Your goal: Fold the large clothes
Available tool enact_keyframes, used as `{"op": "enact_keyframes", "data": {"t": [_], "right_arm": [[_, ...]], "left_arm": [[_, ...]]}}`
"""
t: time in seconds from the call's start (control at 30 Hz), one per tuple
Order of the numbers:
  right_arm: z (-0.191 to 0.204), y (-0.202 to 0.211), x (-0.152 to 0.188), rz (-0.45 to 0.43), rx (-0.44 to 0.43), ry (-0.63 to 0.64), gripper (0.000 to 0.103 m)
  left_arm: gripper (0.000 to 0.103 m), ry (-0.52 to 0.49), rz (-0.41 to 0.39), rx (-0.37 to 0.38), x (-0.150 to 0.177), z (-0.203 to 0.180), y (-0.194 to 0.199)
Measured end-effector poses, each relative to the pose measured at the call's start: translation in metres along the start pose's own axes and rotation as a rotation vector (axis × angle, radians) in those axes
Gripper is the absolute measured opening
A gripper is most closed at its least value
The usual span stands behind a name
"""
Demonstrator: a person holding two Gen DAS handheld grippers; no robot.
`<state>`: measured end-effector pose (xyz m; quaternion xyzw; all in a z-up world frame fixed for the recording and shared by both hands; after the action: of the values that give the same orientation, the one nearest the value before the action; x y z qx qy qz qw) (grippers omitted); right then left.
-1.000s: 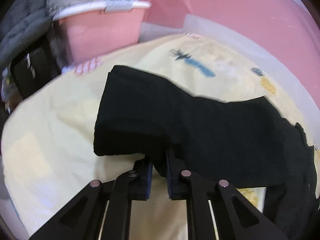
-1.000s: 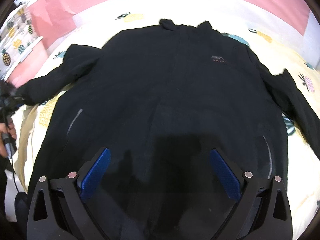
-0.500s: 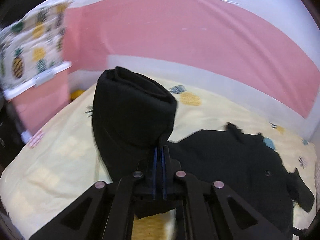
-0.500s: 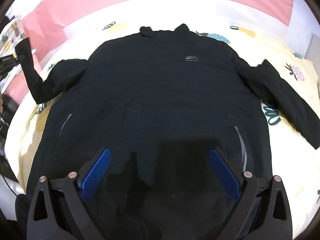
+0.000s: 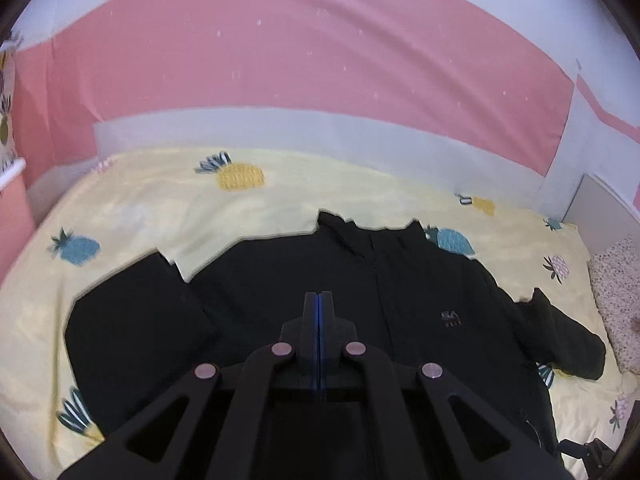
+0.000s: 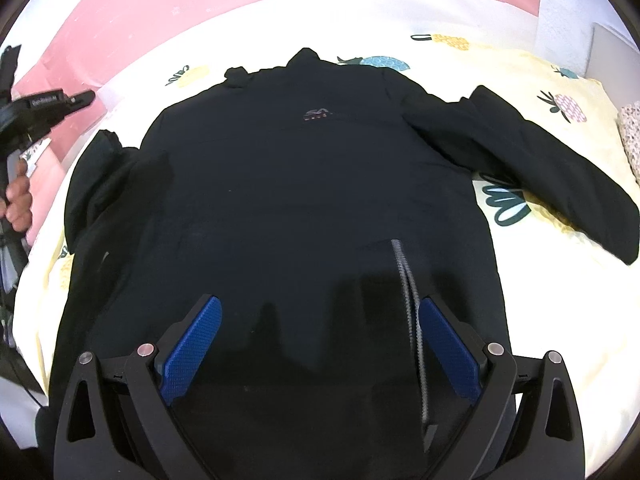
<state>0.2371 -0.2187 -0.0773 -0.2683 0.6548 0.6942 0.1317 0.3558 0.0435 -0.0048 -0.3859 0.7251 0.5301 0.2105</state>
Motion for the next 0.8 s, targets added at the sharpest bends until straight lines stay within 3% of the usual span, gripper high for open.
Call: {"op": "enact_keyframes", "data": {"t": [0.2,0.27,0.3,0.33,0.6,0.73,0.8], "right_arm": [[0.019,-0.008,-0.018,-0.03,-0.107,0.036,0.099],[0.037,-0.012,-0.033,-0.051,-0.168,0.056,0.099],[0.049,-0.014,-0.041,-0.062,-0.195,0.074,0.099],[0.058,-0.017,-0.047,-0.068,-0.213,0.089,0.099],[0.161,-0.051,-0.115,-0.091,-0.401,0.218,0.099],[0.204,-0.08,-0.16,-0.092,-0.476,0.235,0.099],[0.218,-0.094,-0.177,-0.086,-0.499,0.236,0.093]], "left_arm": [[0.004,0.069,0.032,-0.012,0.024,0.042,0.015],[0.024,0.092,0.04,-0.032,0.03,0.06,0.018],[0.047,0.106,0.036,-0.042,0.032,0.071,0.022],[0.062,0.12,0.028,-0.059,0.034,0.083,0.024],[0.067,0.269,0.021,-0.166,0.047,0.171,0.028],[0.067,0.318,0.016,-0.183,0.052,0.198,0.019],[0.067,0.341,0.015,-0.181,0.054,0.208,0.015]]}}
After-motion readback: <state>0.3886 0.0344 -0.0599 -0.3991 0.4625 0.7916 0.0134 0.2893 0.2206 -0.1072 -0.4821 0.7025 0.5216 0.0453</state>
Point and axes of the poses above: each gripper's, at about its wrist camera, not at the fingertips, and y roughly against the way its jaws point, z to its left, x to its underside, the point moved 5 cm from there along -y, roughly the way its jaws point, and after that the axes turned 14 degrees about y, right-handed, at the moved point
